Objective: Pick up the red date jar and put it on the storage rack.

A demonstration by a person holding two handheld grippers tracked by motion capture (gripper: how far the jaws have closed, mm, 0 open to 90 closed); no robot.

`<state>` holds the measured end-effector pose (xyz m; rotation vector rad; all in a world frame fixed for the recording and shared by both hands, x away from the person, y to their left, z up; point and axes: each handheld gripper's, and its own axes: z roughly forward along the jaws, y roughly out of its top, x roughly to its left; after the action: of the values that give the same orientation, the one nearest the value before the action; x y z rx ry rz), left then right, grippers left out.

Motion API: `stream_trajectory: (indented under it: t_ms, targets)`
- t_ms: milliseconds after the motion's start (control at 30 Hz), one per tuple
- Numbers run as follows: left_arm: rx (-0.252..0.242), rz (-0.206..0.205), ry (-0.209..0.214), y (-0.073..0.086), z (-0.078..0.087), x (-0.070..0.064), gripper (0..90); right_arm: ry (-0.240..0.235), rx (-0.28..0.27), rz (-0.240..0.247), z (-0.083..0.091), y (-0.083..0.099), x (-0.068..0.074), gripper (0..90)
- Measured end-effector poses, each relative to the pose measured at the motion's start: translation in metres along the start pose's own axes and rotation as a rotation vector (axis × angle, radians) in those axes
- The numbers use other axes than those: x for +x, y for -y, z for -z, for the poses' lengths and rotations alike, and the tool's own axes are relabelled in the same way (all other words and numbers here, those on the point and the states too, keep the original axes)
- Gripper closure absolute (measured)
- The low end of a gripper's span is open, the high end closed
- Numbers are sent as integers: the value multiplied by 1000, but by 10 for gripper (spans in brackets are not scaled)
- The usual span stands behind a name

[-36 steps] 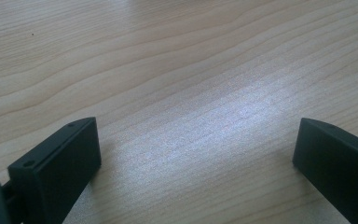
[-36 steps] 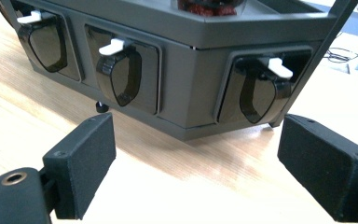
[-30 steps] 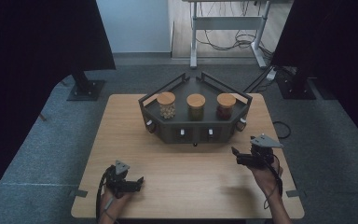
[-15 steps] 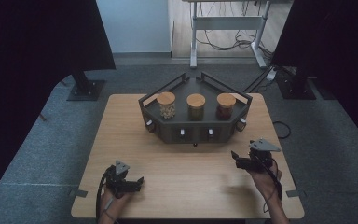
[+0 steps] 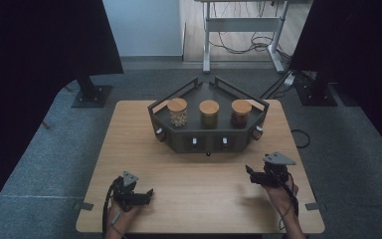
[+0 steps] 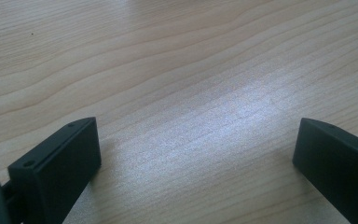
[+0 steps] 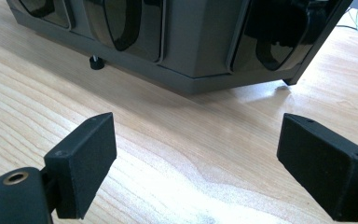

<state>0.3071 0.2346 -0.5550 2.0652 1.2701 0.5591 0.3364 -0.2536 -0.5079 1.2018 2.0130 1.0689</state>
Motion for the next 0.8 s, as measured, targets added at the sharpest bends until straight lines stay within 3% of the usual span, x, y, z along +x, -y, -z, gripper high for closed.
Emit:
stream_trajectory:
  t_ms: [800]
  targets:
    - [0,0,0,0,0,0,6,17,60,-3,-12,26,1,113]
